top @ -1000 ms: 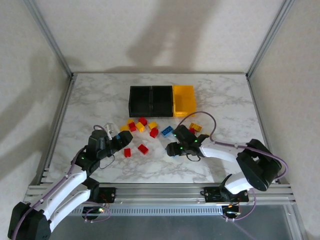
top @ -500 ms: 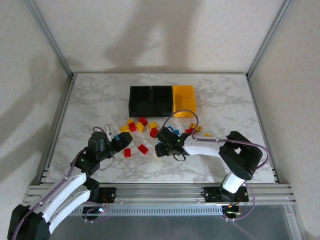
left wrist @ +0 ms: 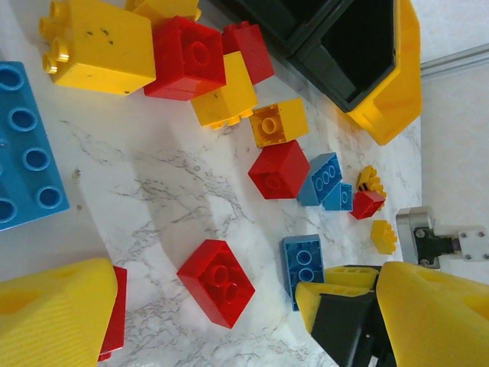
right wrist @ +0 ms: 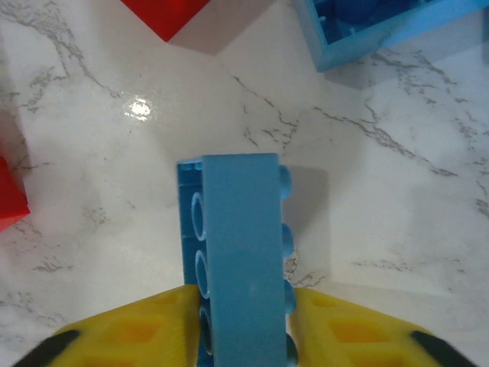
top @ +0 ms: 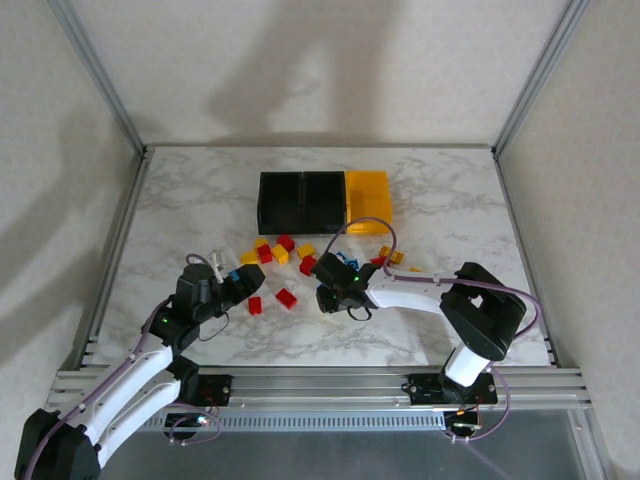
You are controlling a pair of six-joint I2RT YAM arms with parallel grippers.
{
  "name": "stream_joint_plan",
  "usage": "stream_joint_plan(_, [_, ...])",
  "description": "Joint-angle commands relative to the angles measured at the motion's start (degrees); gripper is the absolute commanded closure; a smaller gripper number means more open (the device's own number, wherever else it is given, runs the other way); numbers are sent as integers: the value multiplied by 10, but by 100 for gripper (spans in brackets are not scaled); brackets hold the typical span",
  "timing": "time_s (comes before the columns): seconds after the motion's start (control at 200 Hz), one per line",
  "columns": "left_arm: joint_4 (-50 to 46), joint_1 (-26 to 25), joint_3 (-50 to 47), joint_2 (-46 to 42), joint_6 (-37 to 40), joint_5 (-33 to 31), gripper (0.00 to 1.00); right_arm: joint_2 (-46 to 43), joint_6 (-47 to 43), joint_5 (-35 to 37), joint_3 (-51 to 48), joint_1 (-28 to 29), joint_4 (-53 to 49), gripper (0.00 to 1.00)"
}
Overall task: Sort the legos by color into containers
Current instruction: Pick up the lego from the bottom-center of the table.
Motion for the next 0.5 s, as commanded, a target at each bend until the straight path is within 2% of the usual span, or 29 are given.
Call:
stream_joint_plan(0.0, [1,-5,-10,0,-10,-6,12,6,0,-11,19,2,-7,73])
stream_joint_plan(0.08, [1,-6,-11,1,-11,-8,12,4,-2,-9,27,3,-11,78])
stream_joint_plan(0.27, [14,-11,-7,10,-14,-3,12,-33,-10,10,57,-11,-51,80])
stream_joint_plan(0.496, [66,-43,13,52,-28,-3,12,-76,-50,28,111,-92,-99,79])
